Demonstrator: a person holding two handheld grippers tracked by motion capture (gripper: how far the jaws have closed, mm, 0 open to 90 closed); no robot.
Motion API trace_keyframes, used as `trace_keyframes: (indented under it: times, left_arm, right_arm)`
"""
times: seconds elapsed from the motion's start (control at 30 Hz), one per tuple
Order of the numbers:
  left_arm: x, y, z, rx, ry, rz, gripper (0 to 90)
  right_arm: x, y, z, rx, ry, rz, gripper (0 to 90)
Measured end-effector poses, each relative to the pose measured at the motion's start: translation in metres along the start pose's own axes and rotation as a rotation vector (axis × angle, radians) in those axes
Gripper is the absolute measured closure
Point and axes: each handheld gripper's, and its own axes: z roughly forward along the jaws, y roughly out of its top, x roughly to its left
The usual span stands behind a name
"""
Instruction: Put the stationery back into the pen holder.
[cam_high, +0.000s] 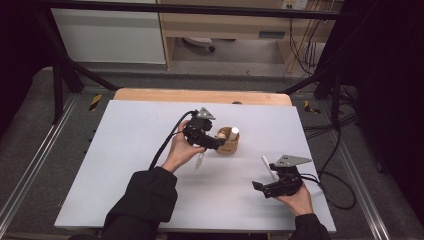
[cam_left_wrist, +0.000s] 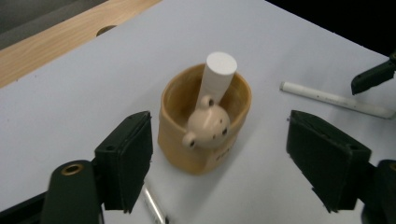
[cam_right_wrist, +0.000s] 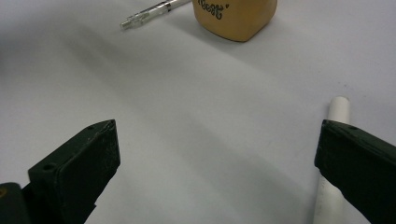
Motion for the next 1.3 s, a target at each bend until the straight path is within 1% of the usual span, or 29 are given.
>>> trace_keyframes:
  times: [0.13,0.2,0.27,0.33,0.37,0.5,0.53,0.6,0.67,0.8,0.83,0.9,0.97,1.07,1.13,1.2,1.3]
  left_arm:
    - [0.004,-0.014,-0.014,0.001,0.033,-0.008,14.9]
    - [0.006,-0.023,-0.019,-0.004,0.034,-0.021,13.6]
    - [0.008,-0.032,-0.023,0.001,0.044,-0.025,12.3]
    - [0.010,-0.041,-0.027,0.013,0.054,-0.032,11.1]
    - [0.011,-0.046,-0.030,0.012,0.060,-0.038,9.7]
    - [0.014,-0.065,-0.039,0.024,0.075,-0.046,9.2]
    - [0.015,-0.069,-0.041,0.027,0.081,-0.048,8.9]
    - [0.016,-0.078,-0.046,0.024,0.081,-0.056,8.4]
    - [0.018,-0.086,-0.051,0.029,0.092,-0.054,8.0]
    - [0.021,-0.103,-0.060,0.029,0.098,-0.068,7.7]
    - [0.022,-0.108,-0.062,0.029,0.100,-0.070,7.7]
    - [0.024,-0.115,-0.066,0.033,0.110,-0.076,7.5]
    - [0.027,-0.123,-0.070,0.030,0.108,-0.091,7.5]
    - [0.029,-0.135,-0.077,0.033,0.119,-0.093,7.4]
    - [0.031,-0.142,-0.080,0.035,0.124,-0.101,7.4]
    - [0.032,-0.150,-0.084,0.036,0.129,-0.103,7.4]
    - [0.034,-0.160,-0.089,0.044,0.140,-0.110,7.4]
  right_arm:
    - [0.000,0.000,0.000,0.005,-0.009,0.006,1.1]
    - [0.000,0.000,-0.001,0.008,-0.013,0.006,1.2]
    - [0.000,0.001,-0.001,0.012,-0.015,0.012,1.3]
    - [-0.001,0.001,-0.001,0.014,-0.022,0.004,1.6]
    - [-0.001,0.001,-0.001,0.014,-0.025,0.009,1.7]
    - [-0.002,0.003,-0.001,0.021,-0.032,0.019,1.9]
    - [-0.002,0.003,-0.001,0.026,-0.038,0.026,1.9]
    - [-0.003,0.005,-0.001,0.036,-0.053,0.016,2.0]
    - [-0.002,0.008,-0.001,0.033,-0.073,0.010,2.6]
    - [-0.005,0.012,-0.001,0.034,-0.092,0.021,3.8]
    - [-0.006,0.013,-0.002,0.043,-0.093,0.024,4.5]
    - [-0.007,0.014,-0.001,0.049,-0.112,0.029,5.7]
    - [-0.009,0.015,-0.001,0.055,-0.129,0.031,7.5]
    - [-0.012,0.015,0.000,0.071,-0.149,0.032,10.7]
    - [-0.014,0.015,0.001,0.070,-0.156,0.043,13.6]
    - [-0.016,0.013,0.001,0.083,-0.165,0.065,15.8]
    - [-0.021,0.008,0.000,0.093,-0.178,0.077,20.2]
